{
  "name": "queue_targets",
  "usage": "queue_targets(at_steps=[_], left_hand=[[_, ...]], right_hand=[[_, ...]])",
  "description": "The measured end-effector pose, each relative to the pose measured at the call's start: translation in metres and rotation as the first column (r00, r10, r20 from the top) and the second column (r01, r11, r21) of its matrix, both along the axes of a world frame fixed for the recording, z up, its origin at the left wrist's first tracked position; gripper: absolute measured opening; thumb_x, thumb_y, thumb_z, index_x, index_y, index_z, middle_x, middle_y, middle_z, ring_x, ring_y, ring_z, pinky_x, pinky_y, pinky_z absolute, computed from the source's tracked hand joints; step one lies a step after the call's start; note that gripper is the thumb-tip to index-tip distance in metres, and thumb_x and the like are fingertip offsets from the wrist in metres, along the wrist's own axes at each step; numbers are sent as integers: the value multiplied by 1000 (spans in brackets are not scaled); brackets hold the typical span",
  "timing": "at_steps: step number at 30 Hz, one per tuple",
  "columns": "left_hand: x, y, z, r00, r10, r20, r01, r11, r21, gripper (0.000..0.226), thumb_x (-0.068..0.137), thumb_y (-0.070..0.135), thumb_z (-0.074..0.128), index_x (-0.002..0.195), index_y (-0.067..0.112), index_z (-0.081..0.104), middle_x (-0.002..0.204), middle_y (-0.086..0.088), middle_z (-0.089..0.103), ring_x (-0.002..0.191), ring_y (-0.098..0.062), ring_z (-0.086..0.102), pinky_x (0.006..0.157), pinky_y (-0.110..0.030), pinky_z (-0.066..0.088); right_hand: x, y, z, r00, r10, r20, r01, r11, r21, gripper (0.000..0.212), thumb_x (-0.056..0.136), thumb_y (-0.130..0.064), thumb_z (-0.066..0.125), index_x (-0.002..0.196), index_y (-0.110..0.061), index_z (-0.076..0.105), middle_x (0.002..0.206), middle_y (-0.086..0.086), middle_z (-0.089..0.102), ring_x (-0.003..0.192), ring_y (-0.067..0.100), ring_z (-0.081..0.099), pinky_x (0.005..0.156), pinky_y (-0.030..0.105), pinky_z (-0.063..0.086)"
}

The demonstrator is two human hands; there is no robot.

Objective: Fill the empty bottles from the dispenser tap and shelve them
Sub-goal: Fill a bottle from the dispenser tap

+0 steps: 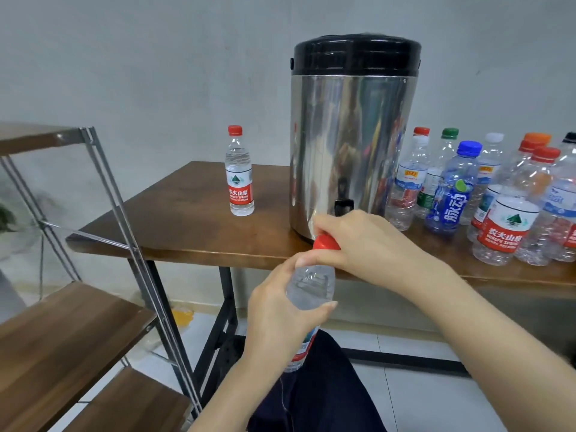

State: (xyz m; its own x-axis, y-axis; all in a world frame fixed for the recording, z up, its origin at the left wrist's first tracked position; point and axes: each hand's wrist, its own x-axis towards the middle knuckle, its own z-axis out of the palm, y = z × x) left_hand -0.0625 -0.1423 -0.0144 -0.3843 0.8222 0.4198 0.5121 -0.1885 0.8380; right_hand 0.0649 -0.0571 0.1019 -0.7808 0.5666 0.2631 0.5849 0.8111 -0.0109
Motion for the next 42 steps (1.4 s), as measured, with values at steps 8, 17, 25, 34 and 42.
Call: queue_targets(at_steps=[8,17,25,34,42], left_hand=[[-29,-6,5,997,59,-46,-58,998,23,71,64,33,89,116,59,48,113,27,65,107,4,61,93,-26,52],[-108,25,51,956,281,86,-291,947,138,58,68,34,87,118,43,58,102,27,65,94,8,62,90,-30,55],[-199,105,75,878,469,99,-479,860,177,73,74,37,85,139,26,53,132,2,64,118,-20,62,99,-49,52],[-245,181,64,870,474,134,-491,855,164,71,78,31,84,140,24,51,139,-1,57,127,-23,54,103,-43,47],[-266,231,55,891,448,81,-455,875,168,76,81,32,80,146,23,43,147,-2,49,133,-26,49,107,-43,42]], right_hand=[[-45,4,-4,996,21,-84,-3,979,203,52,92,-68,29,80,-20,45,57,-6,42,61,22,47,56,31,34],[-117,53,-67,812,-193,-552,107,977,-184,42,102,-51,33,95,-18,59,86,-3,64,83,22,60,64,35,40],[-175,102,-145,942,-335,-14,333,940,-67,51,102,-55,23,134,-25,49,136,-2,52,125,23,44,96,37,40],[-194,119,-149,954,-295,-49,288,951,-109,54,101,-58,20,138,-30,48,144,-7,47,134,23,36,111,40,33],[-194,120,-151,953,-292,-77,283,953,-112,74,89,-61,1,138,-30,48,147,-8,45,138,21,33,113,39,30]])
